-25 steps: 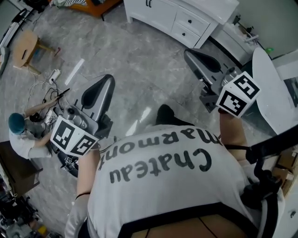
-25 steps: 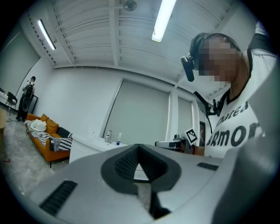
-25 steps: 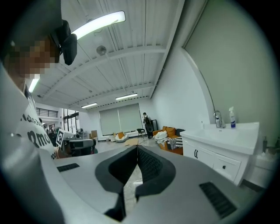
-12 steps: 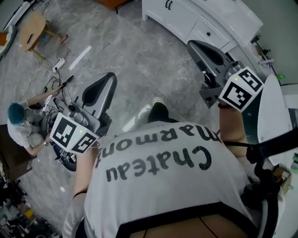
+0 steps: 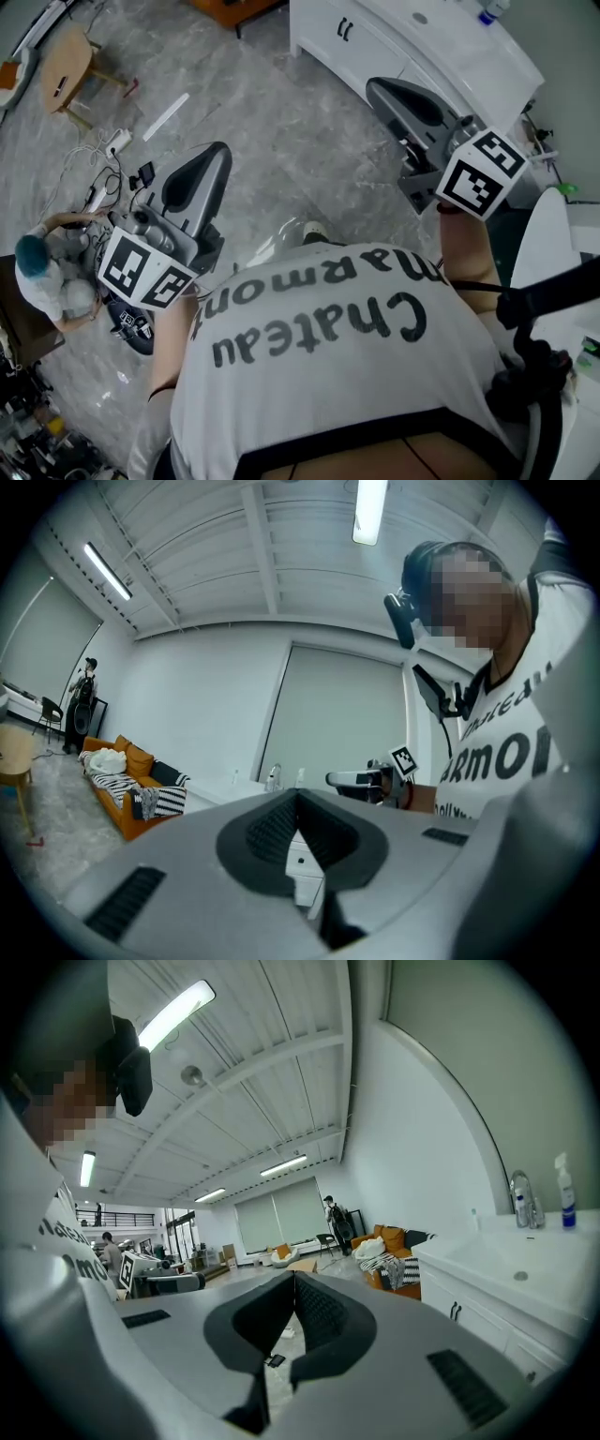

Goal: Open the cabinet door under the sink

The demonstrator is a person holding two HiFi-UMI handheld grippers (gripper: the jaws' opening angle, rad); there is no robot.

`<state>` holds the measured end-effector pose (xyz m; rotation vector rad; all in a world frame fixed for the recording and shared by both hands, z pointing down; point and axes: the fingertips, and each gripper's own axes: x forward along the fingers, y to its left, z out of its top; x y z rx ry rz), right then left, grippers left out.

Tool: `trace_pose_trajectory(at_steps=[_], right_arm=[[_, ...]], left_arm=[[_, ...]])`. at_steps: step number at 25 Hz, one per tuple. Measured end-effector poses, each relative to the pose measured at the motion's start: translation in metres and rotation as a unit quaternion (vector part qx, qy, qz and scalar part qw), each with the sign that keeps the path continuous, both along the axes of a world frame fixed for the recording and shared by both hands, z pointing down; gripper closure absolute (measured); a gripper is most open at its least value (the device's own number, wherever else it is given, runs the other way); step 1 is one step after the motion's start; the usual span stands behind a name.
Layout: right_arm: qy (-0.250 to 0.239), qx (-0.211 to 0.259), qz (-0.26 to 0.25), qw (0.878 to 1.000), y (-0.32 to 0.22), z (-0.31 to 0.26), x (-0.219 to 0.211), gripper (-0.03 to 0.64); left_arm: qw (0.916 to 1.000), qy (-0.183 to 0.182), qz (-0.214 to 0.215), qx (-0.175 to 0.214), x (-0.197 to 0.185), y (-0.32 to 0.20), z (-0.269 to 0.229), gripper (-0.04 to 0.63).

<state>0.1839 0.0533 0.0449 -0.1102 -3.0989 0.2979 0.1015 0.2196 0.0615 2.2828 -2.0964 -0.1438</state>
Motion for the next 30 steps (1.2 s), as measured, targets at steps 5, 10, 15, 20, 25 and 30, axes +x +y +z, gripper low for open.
trace_pose_trajectory(at_steps=[5, 10, 15, 20, 25, 30], right_arm=[[0.005, -0.003, 0.006, 1.000, -0.012, 0.000, 0.000, 0.606], [0.013, -0.023, 0.010, 1.000, -0.008, 0.010, 0.003, 0.606], [0.013, -0.018, 0.004, 1.000, -0.031, 0.010, -0.003, 0.606], [0.017, -0.030, 0.019, 0.999, -0.027, 0.013, 0.005, 0.606], [0.018, -0.009, -0.016, 1.000, 0.003, 0.011, -0.007, 0.606], [0.034, -0.031, -0.011, 0.999, 0.011, 0.025, -0.002, 0.606]], left_arm=[[1.0000, 0.003, 0.004, 0.007, -0.005, -0.013, -0.003, 0.589], [0.9999, 0.009, 0.006, -0.002, -0.002, -0.006, 0.001, 0.589], [0.9999, 0.015, 0.000, 0.001, -0.008, -0.029, 0.003, 0.589], [0.9998, 0.018, 0.004, -0.010, -0.005, -0.019, 0.007, 0.589], [0.9995, 0.018, -0.025, 0.009, -0.010, 0.007, 0.004, 0.589], [0.9998, 0.019, -0.009, -0.005, -0.006, 0.006, 0.006, 0.589]])
